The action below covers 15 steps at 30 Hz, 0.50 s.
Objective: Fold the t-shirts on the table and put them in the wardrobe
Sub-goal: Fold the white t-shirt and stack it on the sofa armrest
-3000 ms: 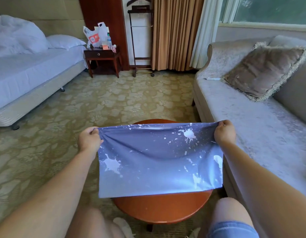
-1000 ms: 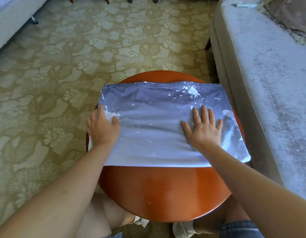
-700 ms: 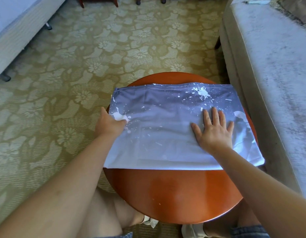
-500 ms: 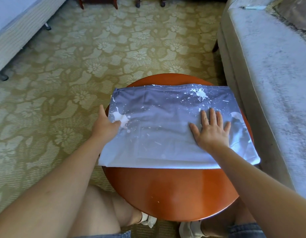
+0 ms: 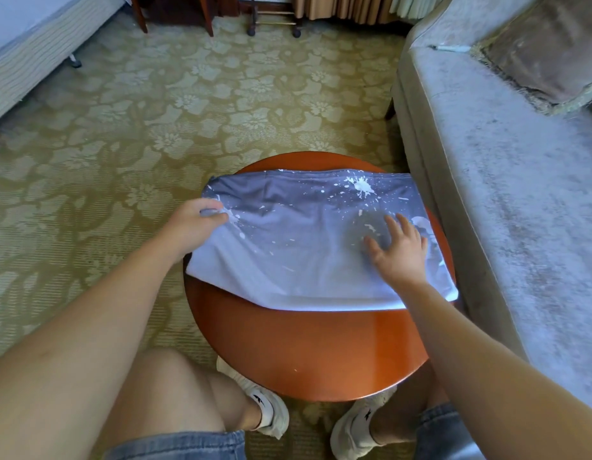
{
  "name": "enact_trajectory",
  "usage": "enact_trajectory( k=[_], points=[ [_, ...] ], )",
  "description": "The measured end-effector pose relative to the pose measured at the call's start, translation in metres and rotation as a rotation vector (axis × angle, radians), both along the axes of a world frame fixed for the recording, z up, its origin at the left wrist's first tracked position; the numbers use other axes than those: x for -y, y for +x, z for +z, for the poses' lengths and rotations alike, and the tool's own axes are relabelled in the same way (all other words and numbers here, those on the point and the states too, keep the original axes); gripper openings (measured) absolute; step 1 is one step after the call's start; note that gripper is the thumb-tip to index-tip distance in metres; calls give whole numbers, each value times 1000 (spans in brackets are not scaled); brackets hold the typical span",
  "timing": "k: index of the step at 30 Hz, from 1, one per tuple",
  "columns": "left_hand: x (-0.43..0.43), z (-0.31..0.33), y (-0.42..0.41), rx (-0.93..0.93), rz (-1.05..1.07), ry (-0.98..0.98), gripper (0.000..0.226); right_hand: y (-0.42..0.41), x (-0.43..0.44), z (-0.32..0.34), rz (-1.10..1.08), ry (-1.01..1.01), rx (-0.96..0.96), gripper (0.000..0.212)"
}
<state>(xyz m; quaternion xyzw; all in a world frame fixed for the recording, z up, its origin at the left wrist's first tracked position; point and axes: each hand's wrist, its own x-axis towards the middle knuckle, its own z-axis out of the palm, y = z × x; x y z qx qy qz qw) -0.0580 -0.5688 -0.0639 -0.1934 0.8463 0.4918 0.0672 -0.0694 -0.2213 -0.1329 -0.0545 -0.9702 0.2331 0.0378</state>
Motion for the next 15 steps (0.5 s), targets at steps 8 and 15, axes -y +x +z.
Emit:
enact_trajectory(
  k=[8,15],
  points=[
    [-85,70,-10,-33,-142,37,50,42,-46,17,-119,-437,-145,46],
    [-177,79,-12,-50,-229,190,42,54,-99,15,-185,-980,148,47]
  ],
)
